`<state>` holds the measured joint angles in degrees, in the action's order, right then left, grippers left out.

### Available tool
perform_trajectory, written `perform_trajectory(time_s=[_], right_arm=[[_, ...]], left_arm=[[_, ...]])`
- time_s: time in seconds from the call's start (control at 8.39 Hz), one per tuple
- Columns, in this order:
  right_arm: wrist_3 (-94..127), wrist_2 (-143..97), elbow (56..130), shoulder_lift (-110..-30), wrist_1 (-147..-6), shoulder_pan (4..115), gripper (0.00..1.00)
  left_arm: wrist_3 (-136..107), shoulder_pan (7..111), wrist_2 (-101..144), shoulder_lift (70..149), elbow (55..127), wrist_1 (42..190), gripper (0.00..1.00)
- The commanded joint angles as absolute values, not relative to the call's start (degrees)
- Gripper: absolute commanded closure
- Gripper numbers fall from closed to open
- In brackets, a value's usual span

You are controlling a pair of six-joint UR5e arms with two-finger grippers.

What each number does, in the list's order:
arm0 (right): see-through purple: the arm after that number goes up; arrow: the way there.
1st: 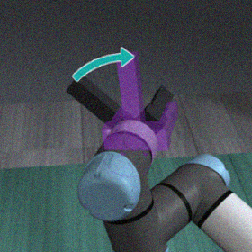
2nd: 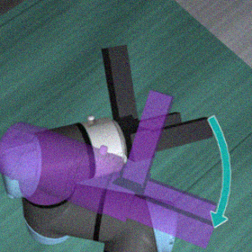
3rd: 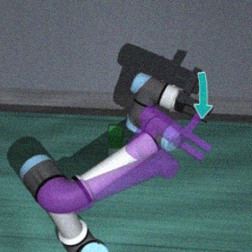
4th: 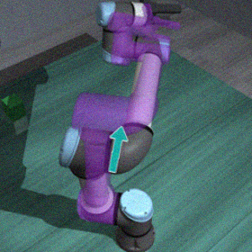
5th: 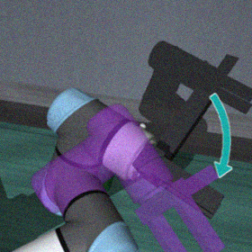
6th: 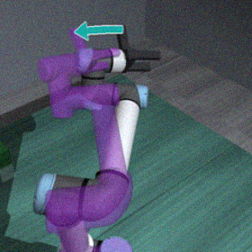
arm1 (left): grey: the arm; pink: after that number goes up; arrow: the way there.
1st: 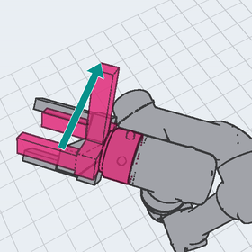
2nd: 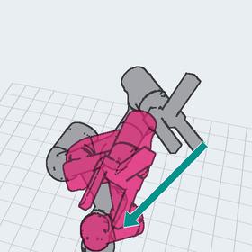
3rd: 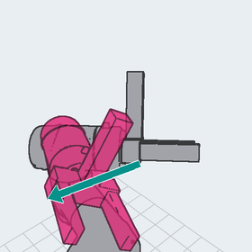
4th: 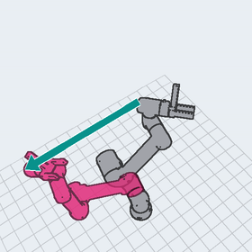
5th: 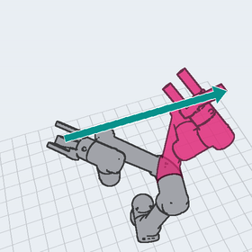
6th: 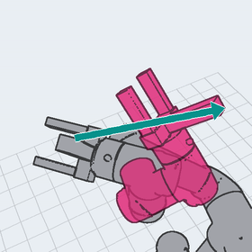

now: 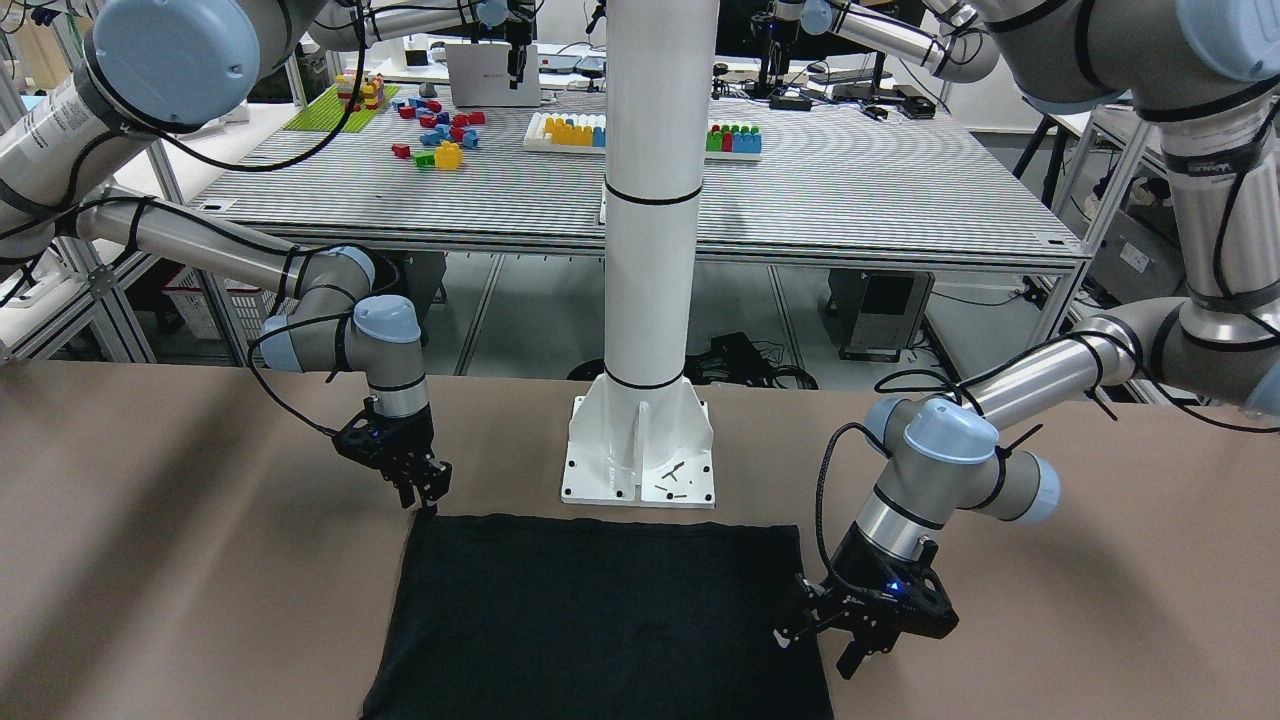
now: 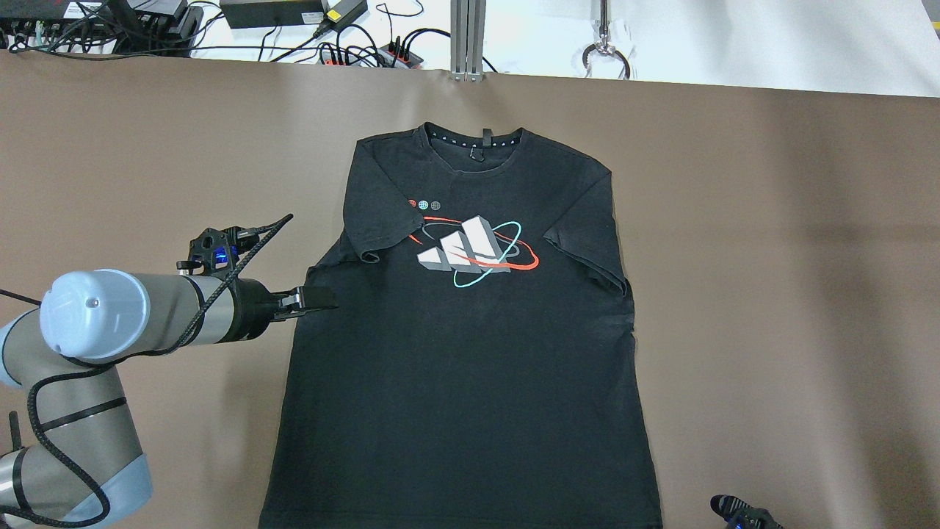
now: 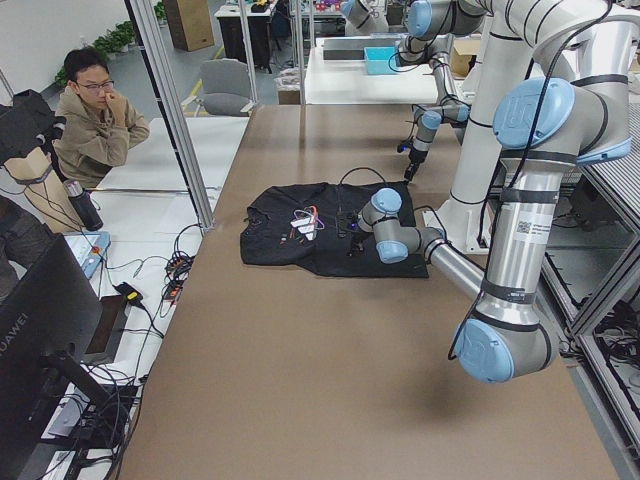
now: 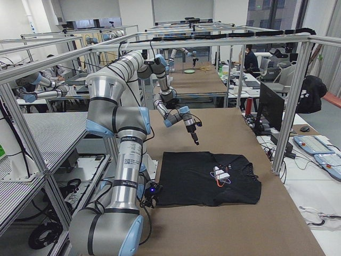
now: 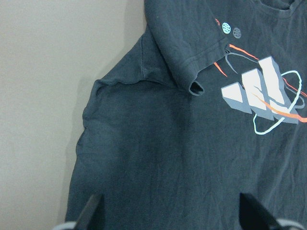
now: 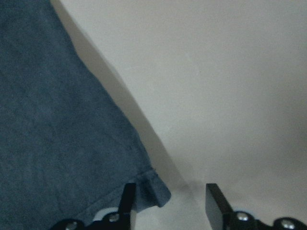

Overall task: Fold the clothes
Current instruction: 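Move both grippers down to the hem corners nearest the robot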

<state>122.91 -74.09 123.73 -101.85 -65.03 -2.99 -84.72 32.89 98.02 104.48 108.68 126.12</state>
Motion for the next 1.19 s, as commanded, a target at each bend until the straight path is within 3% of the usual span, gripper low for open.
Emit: perform_trajectory(time_s=[0.0,0.36,0.72,1.07], right_arm=[[122.78,-74.09,124.36,-101.69,-65.04,-2.46,1.00],[122.08,-74.27,126.90,-102.04,-65.04,-0.79,1.00],[122.17,-74.71,127.44,-101.95,-65.04,-1.67,1.00],[122.25,-74.71,127.53,-101.87,-64.95,-3.42,1.00]], left_arm=[[-84.73,32.78,96.78,103.72,108.63,126.12,0.00],[-89.87,32.61,96.85,102.83,108.98,126.12,0.00],[-98.78,20.70,88.79,89.44,116.95,126.21,0.00],[-106.68,8.74,79.93,85.61,119.71,126.12,0.18]])
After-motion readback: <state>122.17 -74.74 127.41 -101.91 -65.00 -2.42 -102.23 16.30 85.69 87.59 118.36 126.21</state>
